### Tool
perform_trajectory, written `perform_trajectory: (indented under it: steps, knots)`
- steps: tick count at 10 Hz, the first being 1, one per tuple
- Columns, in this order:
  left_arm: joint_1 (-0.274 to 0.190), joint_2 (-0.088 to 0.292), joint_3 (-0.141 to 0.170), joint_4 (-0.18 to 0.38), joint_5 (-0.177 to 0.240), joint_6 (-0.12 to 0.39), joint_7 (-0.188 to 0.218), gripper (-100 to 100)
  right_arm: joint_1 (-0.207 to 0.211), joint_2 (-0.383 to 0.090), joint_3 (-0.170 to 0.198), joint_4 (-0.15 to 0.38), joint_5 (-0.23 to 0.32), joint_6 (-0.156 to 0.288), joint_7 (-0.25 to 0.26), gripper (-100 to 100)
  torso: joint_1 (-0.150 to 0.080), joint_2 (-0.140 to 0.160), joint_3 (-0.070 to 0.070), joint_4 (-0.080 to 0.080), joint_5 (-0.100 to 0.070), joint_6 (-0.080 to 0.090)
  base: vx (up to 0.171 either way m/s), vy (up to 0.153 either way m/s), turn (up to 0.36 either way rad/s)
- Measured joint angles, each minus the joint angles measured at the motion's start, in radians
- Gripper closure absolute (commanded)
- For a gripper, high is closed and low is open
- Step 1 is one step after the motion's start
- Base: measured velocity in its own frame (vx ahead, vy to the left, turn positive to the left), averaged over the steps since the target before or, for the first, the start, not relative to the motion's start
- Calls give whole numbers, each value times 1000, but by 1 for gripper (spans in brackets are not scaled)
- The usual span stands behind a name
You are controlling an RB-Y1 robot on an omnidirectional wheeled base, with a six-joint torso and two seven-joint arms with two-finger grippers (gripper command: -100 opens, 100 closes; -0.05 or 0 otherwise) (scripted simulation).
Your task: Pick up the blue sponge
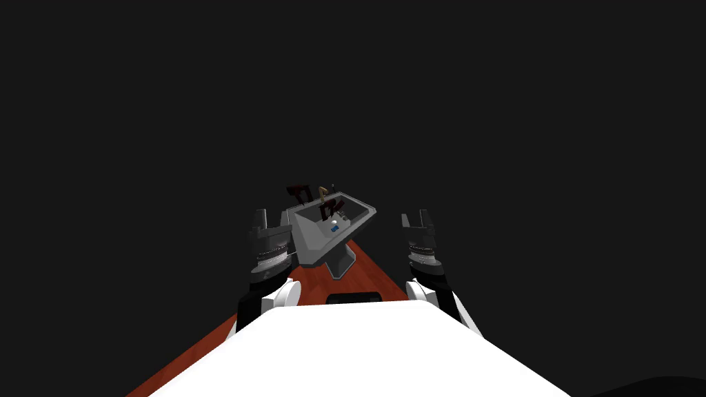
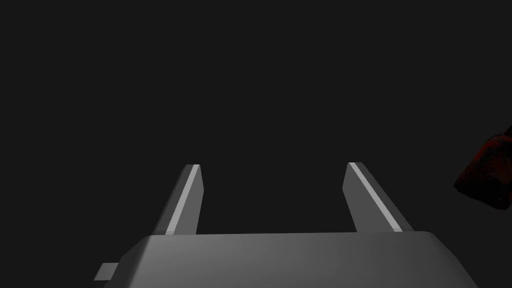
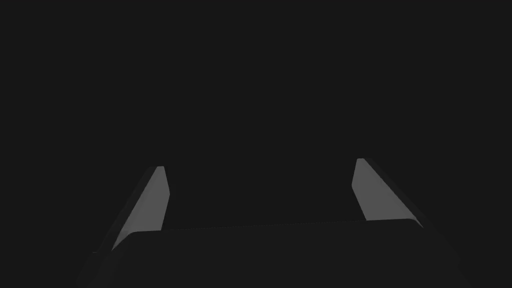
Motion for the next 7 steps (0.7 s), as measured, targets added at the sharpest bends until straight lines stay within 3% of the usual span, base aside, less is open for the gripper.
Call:
perform_trajectory:
  steps: [4, 7]
  knots:
    - [-45, 76, 1, 44, 20, 55, 22, -100, 0, 0, 0, 0, 0, 0, 0, 0, -1, -2, -1, 0, 0, 0, 22, -16, 22]
    - [-109, 134, 18, 105, 59, 139, 66, -100, 0, 0, 0, 0, 0, 0, 0, 0, -2, -3, -2, -1, 0, 0, 39, -31, 36]
